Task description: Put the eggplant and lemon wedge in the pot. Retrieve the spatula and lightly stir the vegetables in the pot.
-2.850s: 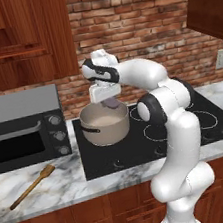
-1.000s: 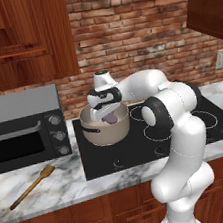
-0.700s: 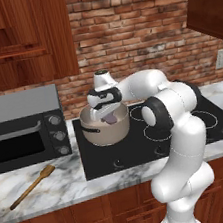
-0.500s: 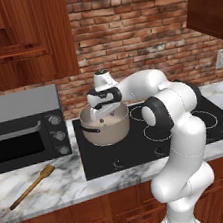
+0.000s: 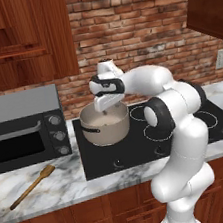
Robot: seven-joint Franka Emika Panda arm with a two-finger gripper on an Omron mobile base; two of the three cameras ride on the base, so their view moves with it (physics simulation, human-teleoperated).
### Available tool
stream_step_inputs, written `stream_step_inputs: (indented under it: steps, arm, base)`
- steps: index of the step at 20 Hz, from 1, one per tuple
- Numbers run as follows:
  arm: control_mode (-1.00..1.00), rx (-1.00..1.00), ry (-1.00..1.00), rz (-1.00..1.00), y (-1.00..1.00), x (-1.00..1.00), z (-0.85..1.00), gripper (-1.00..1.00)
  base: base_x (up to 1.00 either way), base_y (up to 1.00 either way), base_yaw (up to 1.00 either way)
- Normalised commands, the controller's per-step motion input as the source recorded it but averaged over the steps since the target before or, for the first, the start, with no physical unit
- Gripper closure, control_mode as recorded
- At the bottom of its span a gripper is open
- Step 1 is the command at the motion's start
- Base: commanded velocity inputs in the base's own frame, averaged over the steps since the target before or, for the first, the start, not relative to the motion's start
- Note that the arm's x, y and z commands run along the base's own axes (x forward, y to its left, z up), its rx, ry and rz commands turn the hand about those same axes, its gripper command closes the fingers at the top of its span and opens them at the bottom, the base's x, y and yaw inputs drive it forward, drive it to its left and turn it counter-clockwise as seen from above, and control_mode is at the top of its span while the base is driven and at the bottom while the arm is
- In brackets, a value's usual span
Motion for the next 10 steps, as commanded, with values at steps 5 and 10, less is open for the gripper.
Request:
stream_step_inputs:
  steps: [5, 10]
  arm:
    - [-1.0, 0.0, 0.01, 0.0, -0.46, -0.48, 0.26, -1.0]
    - [-1.0, 0.0, -0.02, 0.0, -0.33, -0.9, 0.05, -1.0]
  base:
    - [0.0, 0.0, 0.0]
    - [0.0, 0.0, 0.0]
